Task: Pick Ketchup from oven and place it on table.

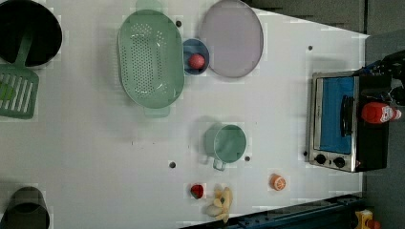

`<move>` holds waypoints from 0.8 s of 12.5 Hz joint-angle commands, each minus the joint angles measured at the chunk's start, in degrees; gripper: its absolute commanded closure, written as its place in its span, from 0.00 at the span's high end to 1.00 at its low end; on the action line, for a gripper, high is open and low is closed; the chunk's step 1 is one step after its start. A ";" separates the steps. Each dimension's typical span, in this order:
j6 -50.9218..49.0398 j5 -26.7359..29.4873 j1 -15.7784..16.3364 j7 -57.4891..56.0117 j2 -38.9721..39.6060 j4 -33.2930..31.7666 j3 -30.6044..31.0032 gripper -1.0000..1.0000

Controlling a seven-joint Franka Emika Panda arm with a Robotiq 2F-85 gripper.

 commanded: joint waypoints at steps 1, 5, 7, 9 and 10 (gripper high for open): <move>-13.97 0.04 -2.25 0.07 -22.75 -11.23 -1.96 0.75; -12.76 -0.06 -2.35 0.07 -22.49 -11.23 -2.86 1.00; -9.43 -0.18 -2.59 0.07 -21.82 -11.23 -4.78 1.00; -6.60 -0.18 -3.20 0.07 -20.17 -11.21 -8.15 1.00; -6.09 -0.18 -3.45 0.07 -19.05 -11.20 -10.03 1.00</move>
